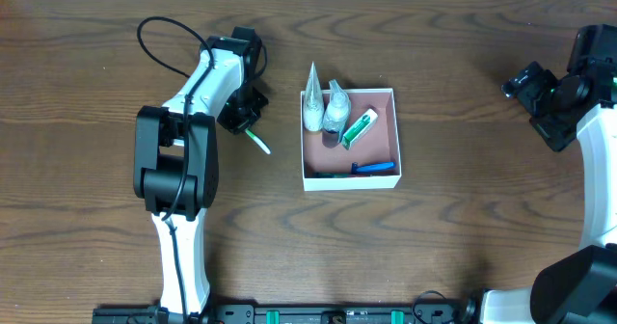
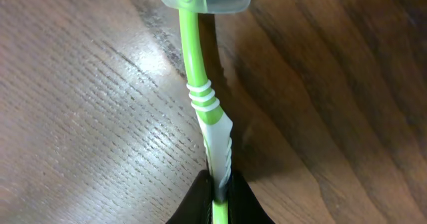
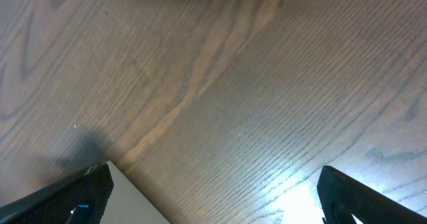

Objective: Pack container
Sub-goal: 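Lower the left gripper and grasp the toothbrush handle, then lift the toothbrush and carry it right over the box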

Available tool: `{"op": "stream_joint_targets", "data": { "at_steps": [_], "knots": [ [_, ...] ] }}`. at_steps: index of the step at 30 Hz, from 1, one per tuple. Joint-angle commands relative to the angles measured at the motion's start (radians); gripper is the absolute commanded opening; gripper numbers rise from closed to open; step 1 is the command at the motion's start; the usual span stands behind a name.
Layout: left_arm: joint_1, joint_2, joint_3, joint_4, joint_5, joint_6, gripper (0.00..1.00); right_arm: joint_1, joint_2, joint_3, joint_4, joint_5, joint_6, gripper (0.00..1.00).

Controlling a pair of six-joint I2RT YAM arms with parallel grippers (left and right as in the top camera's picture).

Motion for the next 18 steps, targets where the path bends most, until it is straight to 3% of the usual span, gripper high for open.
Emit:
{"op": "stream_joint_targets", "data": {
  "at_steps": [1, 18],
  "knots": [
    [0.001, -0.013, 0.027, -0.002, -0.024, 0.111, 0.07, -0.004, 0.006, 0.010, 0.000, -0.003, 0.013, 0.99],
    [-0.001, -0.322, 0.049, 0.006, -0.023, 0.381, 0.07, -0.004, 0.006, 0.010, -0.001, -0.003, 0.013, 0.99]
  ]
}}
